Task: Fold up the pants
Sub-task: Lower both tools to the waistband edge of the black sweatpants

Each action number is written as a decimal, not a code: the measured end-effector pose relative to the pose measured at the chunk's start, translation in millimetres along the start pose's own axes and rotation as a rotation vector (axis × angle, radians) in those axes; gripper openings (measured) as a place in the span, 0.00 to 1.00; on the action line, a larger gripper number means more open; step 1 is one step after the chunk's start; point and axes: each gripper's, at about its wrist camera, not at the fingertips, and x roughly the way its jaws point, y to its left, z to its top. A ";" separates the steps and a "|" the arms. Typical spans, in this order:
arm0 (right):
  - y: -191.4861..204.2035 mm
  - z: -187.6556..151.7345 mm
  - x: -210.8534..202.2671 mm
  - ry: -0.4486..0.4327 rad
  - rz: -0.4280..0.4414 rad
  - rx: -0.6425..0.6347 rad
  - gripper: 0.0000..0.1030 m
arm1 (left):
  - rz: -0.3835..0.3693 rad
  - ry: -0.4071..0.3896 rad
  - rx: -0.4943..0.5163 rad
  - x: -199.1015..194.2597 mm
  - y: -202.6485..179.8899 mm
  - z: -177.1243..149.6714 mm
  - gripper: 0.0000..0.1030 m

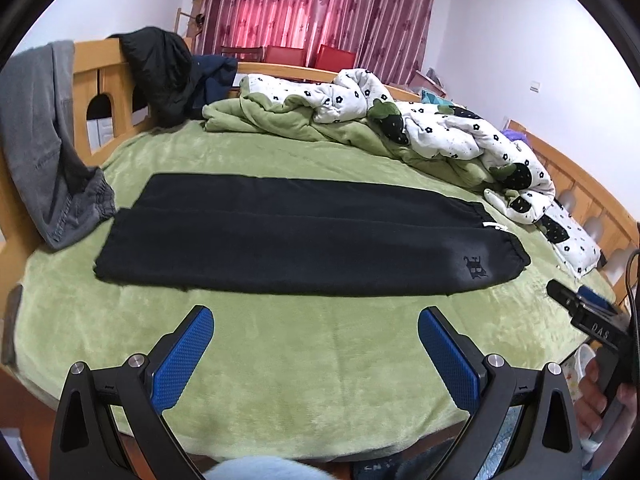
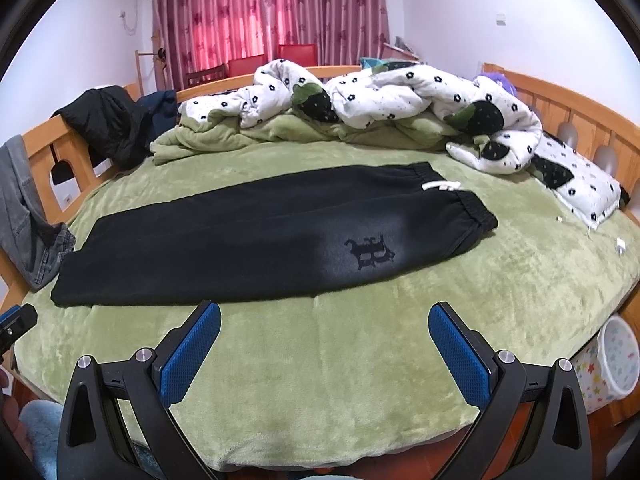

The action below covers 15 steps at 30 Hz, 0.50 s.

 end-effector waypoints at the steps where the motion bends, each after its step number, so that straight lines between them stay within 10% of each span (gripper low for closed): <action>1: 0.9 3.3 -2.9 -0.007 -0.012 -0.012 0.99 | -0.005 -0.008 -0.004 -3.6 2.2 2.9 1.00; 15: -10.7 38.8 -31.3 -0.114 0.026 -0.025 0.99 | 0.035 -0.018 -0.144 -1.0 68.5 28.2 1.00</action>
